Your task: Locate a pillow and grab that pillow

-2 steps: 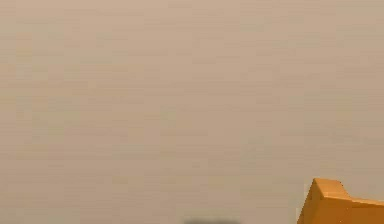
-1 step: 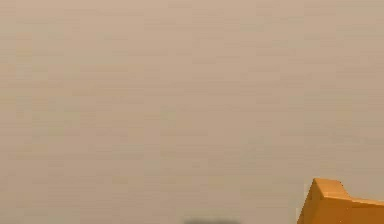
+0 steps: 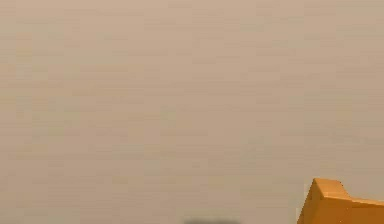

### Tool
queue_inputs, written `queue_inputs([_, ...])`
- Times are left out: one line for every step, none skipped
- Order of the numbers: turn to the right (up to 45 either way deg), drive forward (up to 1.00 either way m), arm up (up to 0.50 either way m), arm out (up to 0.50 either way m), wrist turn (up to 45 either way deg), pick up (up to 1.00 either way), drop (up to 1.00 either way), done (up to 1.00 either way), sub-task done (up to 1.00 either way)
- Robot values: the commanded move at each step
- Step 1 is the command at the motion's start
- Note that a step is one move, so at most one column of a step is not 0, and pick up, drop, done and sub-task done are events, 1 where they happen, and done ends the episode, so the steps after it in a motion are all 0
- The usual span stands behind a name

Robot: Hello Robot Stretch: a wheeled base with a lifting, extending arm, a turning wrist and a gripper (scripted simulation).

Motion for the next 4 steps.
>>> queue_inputs([0.0, 0.00, -0.30, 0.00, 0.0, 0.00, 0.00, 0.00, 0.00])
queue_inputs([0.0, 0.00, 0.00, 0.00, 0.0, 1.00, 0.00, 0.00, 0.00])
queue_inputs([0.0, 0.00, 0.10, 0.00, 0.0, 0.00, 0.00, 0.00, 0.00])
queue_inputs([0.0, 0.00, 0.00, 0.00, 0.0, 0.00, 0.00, 1.00, 0.00])
